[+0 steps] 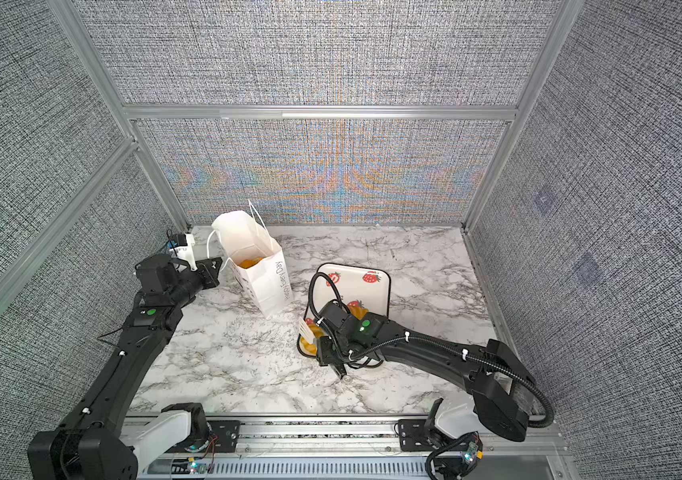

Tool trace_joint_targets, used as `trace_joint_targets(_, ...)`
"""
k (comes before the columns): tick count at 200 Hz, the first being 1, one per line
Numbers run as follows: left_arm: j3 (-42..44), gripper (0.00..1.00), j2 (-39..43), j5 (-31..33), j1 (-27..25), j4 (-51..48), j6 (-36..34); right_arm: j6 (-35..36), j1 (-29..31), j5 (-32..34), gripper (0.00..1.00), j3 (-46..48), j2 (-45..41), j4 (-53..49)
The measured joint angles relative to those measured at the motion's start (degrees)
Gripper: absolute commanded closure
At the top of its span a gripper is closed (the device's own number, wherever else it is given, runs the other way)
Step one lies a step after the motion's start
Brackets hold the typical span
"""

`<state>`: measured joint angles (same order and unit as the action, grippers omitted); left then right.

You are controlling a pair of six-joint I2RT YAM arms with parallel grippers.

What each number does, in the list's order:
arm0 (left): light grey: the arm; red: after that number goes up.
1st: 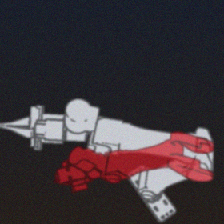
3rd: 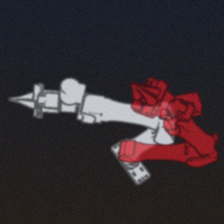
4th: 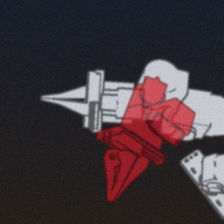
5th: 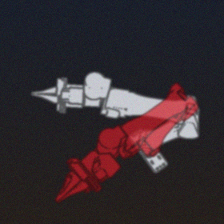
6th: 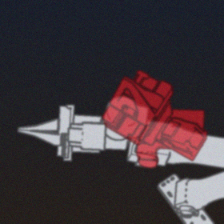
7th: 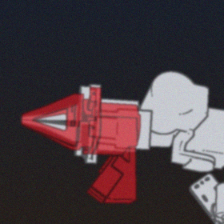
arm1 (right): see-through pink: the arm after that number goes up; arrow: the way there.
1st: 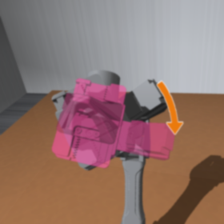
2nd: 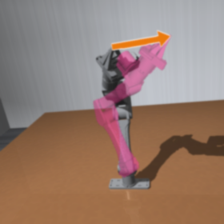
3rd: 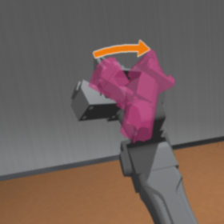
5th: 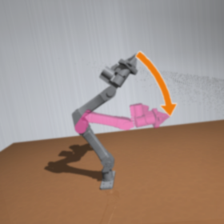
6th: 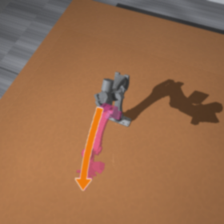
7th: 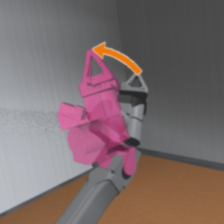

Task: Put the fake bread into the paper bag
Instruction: 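Move the open right tongs back down over the striped bun on the tray, then close the right tongs on the striped bun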

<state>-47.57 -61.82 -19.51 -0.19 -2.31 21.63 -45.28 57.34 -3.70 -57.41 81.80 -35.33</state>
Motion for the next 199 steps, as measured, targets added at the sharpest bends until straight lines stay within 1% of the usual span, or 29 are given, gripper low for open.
trace_joint_targets(147, 0.0, 1.00, 0.0, 0.0, 0.0, 0.0, 0.0, 0.0, 1.1, -0.2, 0.45, -0.1, 3.2, 0.5)
trace_joint_targets(172, 0.0, 1.00, 0.0, 0.0, 0.0, 0.0, 0.0, 0.0, 1.1, -0.2, 0.49, -0.1, 3.3, 0.6)
trace_joint_targets(199, 0.0, 1.00, -0.1, 0.0, 0.0, 0.0, 0.0, 0.0, 1.2, 0.0, 0.55, -0.1, 2.9, 0.5)
